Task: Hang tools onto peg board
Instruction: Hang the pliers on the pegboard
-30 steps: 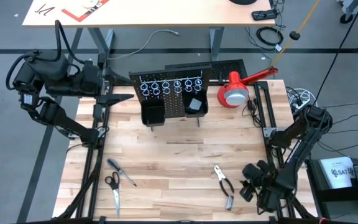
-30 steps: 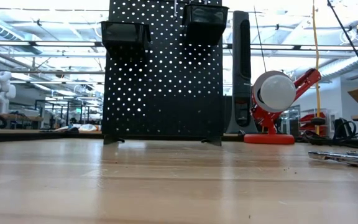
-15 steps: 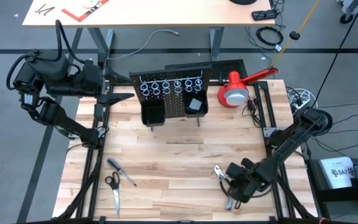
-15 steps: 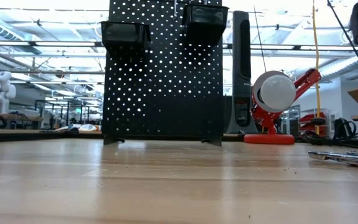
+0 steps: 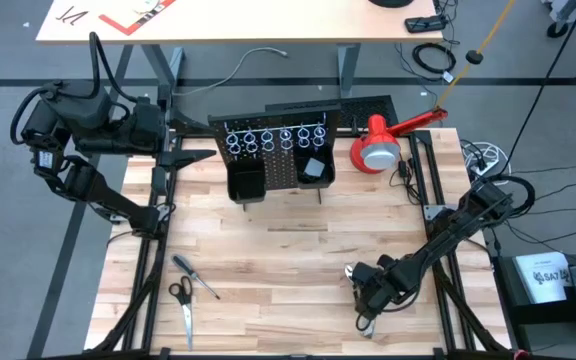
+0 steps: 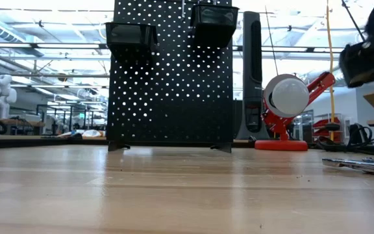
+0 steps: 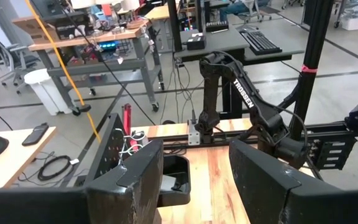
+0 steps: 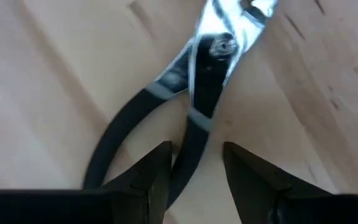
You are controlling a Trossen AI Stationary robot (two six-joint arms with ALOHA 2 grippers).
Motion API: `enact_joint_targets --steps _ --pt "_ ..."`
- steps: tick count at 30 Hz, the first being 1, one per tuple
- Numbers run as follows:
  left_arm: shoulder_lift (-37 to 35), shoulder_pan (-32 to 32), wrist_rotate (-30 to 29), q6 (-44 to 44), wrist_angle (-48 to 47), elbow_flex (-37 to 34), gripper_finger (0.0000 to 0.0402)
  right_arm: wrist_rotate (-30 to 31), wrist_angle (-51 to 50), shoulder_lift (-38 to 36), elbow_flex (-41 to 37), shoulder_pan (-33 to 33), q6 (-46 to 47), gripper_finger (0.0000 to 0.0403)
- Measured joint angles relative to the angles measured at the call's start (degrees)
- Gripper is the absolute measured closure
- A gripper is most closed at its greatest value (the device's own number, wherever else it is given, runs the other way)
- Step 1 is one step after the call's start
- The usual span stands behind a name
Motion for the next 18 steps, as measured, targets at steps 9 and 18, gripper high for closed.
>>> enact_joint_targets --steps 9,18 --pt "0.00 -0.01 0.00 -0.10 0.02 0.00 0.0208 -3.25 -0.64 2.42 0.15 -3.86 -5.29 0.0281" --pt "0.00 -0.01 0.00 -0.05 0.02 0.00 0.0208 -3.52 -0.76 2.52 0.10 -4.65 -10.59 0.0379"
